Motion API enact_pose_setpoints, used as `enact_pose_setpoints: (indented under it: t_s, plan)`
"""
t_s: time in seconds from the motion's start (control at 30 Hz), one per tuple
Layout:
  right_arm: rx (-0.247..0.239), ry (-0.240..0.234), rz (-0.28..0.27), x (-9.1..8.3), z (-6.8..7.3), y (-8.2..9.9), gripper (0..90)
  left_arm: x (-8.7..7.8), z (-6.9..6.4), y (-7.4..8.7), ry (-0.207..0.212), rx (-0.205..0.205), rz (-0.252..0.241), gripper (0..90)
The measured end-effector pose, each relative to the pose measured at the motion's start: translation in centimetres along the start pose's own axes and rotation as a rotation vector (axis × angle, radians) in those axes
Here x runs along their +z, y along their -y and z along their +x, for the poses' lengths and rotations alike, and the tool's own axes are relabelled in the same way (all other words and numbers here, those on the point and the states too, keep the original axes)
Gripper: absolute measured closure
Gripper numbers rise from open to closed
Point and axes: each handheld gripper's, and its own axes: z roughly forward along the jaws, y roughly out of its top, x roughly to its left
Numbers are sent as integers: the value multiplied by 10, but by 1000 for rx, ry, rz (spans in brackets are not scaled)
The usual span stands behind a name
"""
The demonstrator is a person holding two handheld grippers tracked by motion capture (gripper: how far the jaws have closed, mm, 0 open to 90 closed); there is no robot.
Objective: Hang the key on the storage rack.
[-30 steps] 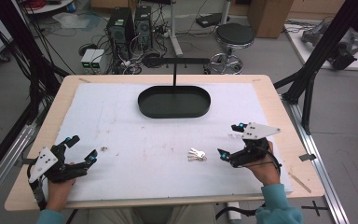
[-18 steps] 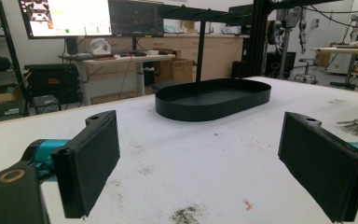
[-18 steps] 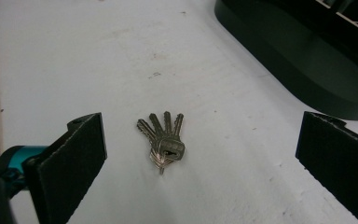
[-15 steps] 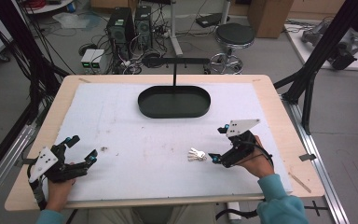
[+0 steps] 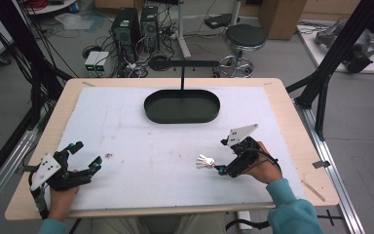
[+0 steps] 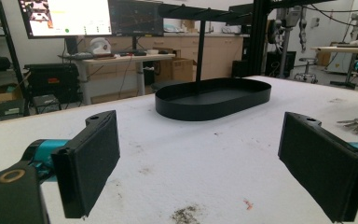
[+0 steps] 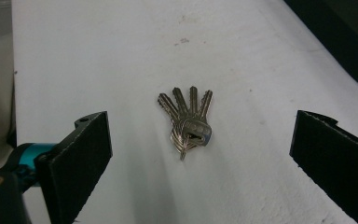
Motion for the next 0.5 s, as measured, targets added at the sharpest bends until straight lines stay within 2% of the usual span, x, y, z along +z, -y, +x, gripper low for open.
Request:
enact_pose_setpoints:
  t_s: [0.2,0.3,0.33,0.5]
  plan:
    - [1,-22,47,7,1,0,68,0,0,0,-1,-1,0,130]
    - [4,-38,81,10,1,0,143,0,0,0,-1,-1,0,130]
    - [9,-48,96,11,1,0,143,0,0,0,0,-1,0,130]
    - [24,-42,124,17,1,0,145,0,0,0,0,-1,1,130]
